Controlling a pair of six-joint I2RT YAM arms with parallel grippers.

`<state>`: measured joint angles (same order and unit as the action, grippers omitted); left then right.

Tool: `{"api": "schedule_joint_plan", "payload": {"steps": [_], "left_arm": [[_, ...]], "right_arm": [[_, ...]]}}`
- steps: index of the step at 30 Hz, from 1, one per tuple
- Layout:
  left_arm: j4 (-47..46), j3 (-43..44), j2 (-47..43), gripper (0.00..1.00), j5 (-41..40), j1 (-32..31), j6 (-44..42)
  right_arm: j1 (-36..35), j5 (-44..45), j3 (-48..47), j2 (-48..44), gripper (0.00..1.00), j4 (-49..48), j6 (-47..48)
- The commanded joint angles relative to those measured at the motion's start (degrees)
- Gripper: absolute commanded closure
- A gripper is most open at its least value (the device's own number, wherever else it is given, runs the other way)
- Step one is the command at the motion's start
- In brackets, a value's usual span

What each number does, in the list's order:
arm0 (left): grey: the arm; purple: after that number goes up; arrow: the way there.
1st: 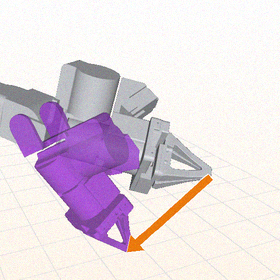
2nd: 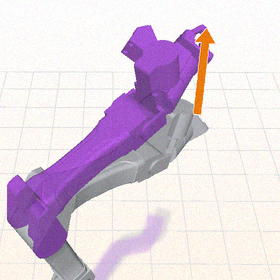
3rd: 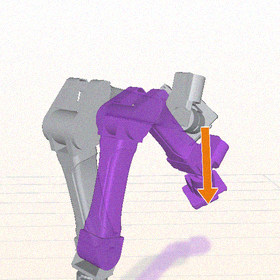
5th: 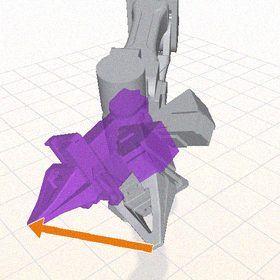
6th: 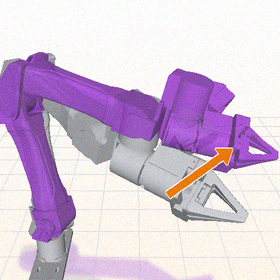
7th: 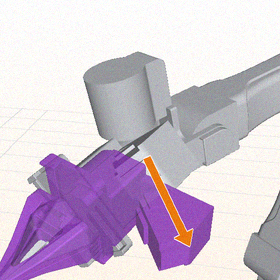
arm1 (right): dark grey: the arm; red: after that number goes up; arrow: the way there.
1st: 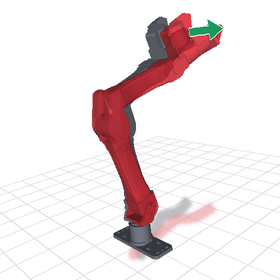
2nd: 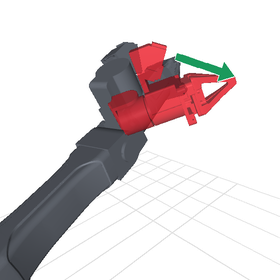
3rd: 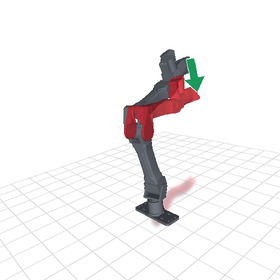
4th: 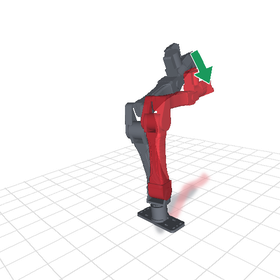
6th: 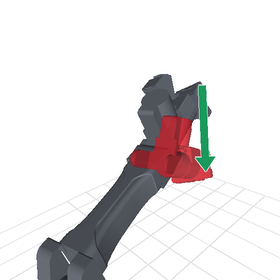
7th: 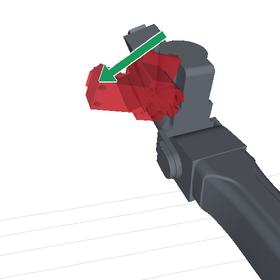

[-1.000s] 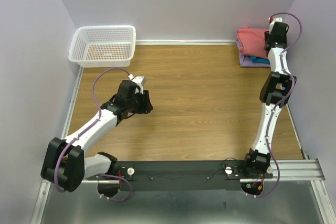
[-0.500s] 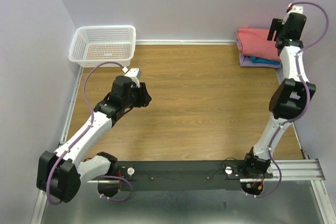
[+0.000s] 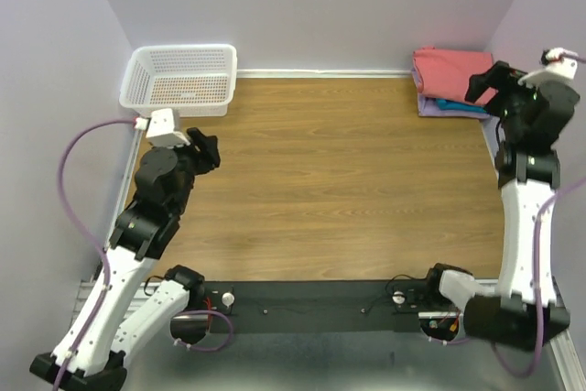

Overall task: Fold and stack the t-shirts
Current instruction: Reset both grippers

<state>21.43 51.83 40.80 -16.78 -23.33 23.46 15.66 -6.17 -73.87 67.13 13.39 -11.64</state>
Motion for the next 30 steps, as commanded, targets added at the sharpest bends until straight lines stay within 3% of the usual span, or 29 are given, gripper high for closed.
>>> {"api": "schedule_joint_plan", "payload": {"steps": [1,4,5,7,11,15,30], "left_arm": [[4.49,0.20,-6.40,0.35,-16.78,0.30,2.89],[4.32,-0.94,-11.51,0.28,-22.50,0.30,3.60],[4.41,-1.21,-12.75,0.22,-23.56,0.39,3.69],[4.06,-1.64,-15.29,0.21,-25.49,0.30,3.78],[2.57,-3.49,-18.90,0.18,-26.12,0.30,4.31],[-1.20,-7.26,-22.33,0.12,-25.33,0.30,4.48],[-5.52,-13.25,-22.08,0.09,-23.04,0.30,6.33]], "right_arm": [[-3.52,3.34,8.37,-15.57,0.00,2.34,-1.65],[-7.30,7.56,14.26,-27.78,0.00,5.15,0.30],[-7.66,10.19,15.84,-30.89,0.00,6.11,0.04],[-7.58,11.97,20.75,-40.62,0.00,7.26,0.38],[-7.57,13.91,24.20,-50.76,0.00,10.16,-0.22],[-7.57,12.86,24.47,-52.98,0.00,11.05,-0.32],[-7.57,8.81,26.40,-49.82,0.00,11.31,-2.42]]}}
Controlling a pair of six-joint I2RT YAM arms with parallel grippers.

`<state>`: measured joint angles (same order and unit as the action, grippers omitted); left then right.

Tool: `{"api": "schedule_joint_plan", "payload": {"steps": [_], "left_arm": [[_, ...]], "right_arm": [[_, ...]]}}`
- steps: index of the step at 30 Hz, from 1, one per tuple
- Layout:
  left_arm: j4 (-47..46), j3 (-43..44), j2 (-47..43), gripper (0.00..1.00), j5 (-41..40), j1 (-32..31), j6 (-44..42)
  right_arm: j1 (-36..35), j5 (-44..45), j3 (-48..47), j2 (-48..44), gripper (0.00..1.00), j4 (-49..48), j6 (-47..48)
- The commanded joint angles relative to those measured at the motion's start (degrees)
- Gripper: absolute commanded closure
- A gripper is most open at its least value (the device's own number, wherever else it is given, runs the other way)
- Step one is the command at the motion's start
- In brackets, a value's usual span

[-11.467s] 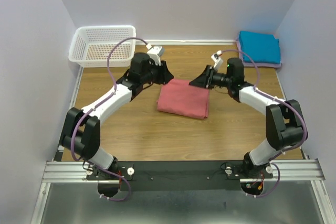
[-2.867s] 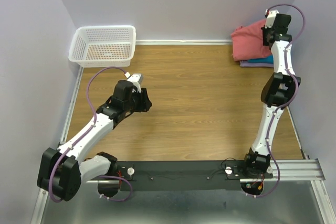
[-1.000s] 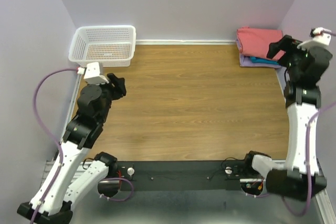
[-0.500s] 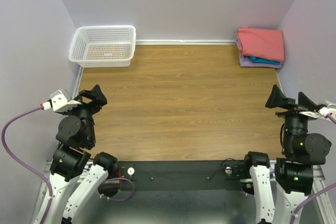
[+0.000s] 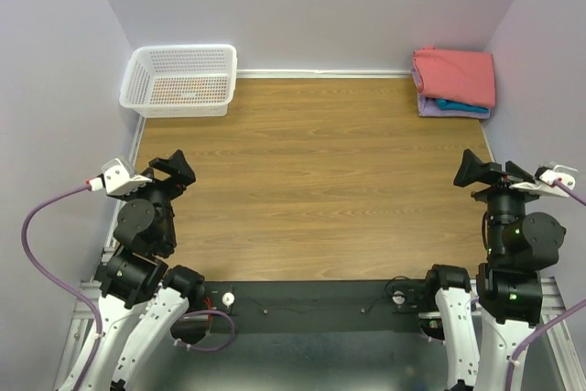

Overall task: Fold and stack the t-shirts
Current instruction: Reset both grippers

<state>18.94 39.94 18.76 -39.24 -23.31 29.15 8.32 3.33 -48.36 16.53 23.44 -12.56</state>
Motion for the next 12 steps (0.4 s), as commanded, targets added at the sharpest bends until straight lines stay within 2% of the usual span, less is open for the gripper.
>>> {"api": "schedule_joint_plan", "payload": {"steps": [1,12], "left_arm": [[-3.20,-1.62,-0.04,0.09,-0.40,0.28,0.91],[-6.10,-2.85,2.15,0.07,1.01,0.28,0.30]], "right_arm": [[-0.23,-0.87,0.72,0.95,0.00,1.26,-1.59],[-0.23,-1.49,2.48,1.48,0.00,-0.06,-1.86]]}}
